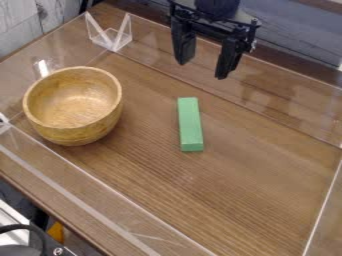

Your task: Put the green block in the brown bowl

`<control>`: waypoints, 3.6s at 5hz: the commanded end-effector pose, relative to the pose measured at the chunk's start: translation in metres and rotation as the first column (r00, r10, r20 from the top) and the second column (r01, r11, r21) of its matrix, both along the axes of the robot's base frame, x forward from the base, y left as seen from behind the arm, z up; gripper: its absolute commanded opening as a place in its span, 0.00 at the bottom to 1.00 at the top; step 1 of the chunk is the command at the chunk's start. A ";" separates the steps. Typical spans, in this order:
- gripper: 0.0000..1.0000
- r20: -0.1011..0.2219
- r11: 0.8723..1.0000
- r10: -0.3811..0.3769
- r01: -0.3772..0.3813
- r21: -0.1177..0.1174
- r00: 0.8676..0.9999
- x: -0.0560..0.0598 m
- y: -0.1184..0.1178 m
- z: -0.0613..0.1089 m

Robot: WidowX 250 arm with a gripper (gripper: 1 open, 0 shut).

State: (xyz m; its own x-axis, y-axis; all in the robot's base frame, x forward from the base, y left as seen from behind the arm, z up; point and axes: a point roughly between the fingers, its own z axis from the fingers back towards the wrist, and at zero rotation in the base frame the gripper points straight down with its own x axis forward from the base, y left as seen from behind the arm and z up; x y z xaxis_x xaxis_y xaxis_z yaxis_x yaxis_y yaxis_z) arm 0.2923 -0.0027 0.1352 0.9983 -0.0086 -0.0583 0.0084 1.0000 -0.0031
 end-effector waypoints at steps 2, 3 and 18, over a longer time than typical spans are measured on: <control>1.00 -0.024 0.996 0.085 -0.086 -0.012 0.996 -0.008 0.009 -0.018; 1.00 -0.021 0.987 0.161 -0.161 -0.019 0.987 -0.009 0.016 -0.028; 1.00 0.137 0.876 0.480 -0.483 -0.015 0.867 0.002 0.013 -0.065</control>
State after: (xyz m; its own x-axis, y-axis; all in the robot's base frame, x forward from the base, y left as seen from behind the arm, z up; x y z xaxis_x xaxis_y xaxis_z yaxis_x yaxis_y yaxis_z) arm 0.2845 0.0119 0.0527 0.8753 0.4830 0.0215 -0.4833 0.8754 0.0114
